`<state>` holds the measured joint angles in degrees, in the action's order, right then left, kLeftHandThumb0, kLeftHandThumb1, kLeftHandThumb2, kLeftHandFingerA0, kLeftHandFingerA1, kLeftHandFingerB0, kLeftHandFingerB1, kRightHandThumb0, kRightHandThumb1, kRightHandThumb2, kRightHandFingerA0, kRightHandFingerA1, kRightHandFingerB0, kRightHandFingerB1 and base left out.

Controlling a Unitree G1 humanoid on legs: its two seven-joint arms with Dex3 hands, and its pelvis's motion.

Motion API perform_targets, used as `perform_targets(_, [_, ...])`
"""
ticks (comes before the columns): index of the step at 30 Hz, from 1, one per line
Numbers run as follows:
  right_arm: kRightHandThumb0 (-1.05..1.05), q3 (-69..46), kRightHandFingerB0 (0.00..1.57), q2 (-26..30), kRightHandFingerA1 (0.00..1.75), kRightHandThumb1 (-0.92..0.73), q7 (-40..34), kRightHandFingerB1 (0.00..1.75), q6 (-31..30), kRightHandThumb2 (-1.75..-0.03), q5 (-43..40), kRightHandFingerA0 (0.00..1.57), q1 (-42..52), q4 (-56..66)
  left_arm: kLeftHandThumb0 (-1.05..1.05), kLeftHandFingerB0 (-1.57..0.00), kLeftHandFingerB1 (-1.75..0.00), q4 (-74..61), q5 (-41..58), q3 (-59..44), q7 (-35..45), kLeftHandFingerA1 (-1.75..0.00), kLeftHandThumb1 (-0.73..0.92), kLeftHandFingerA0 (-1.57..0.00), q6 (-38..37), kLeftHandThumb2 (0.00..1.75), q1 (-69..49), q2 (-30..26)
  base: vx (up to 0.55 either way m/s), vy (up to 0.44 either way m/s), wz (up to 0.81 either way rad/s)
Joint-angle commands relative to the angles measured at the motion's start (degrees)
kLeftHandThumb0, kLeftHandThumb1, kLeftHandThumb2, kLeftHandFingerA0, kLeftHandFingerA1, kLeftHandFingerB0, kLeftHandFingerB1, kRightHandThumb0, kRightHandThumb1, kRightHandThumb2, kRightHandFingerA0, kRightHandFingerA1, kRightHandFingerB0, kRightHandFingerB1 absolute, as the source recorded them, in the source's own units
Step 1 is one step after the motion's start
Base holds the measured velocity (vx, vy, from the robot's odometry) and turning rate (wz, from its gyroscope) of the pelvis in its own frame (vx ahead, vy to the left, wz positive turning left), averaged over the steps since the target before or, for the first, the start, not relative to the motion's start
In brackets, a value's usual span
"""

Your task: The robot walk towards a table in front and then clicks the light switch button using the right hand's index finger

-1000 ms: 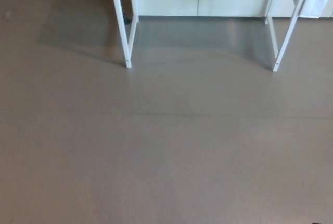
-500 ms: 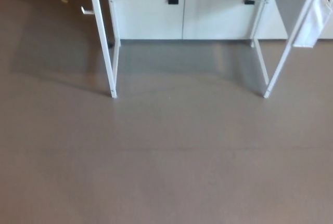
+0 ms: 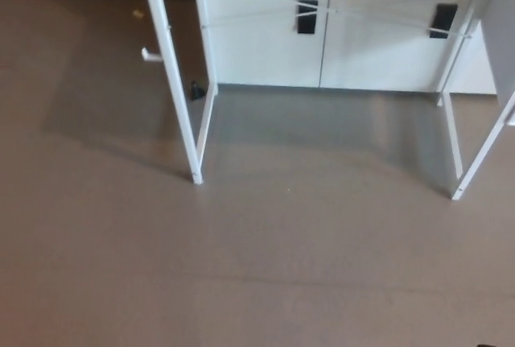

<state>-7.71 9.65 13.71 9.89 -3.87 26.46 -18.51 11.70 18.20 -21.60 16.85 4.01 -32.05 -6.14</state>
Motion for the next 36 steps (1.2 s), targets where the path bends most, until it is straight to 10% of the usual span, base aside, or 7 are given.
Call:
perform_targets(1, [-0.19,-0.14,0.44,0.19,0.42,-0.55,0.18,0.38,0.11,-0.56,-0.46,0.54,-0.18,-0.68,-0.17,-0.22,-0.33,-0.28,-0.49,-0.02,-0.17,-0.39,0.71,-0.24,-0.57,0.62,-0.19,-0.71,0.40,0.145,-0.14])
perform_targets(36, [-0.18,0.10,0.46,-0.02,0.42,-0.54,-0.27,0.39,0.86,-0.56,0.14,0.56,-0.52,-1.85,-0.16,-0.22,-0.33,-3.52,-7.27,8.96,-2.57,-0.37,0.70,-0.21,-6.85,0.61,-3.81,1.05,0.24,0.021,0.00])
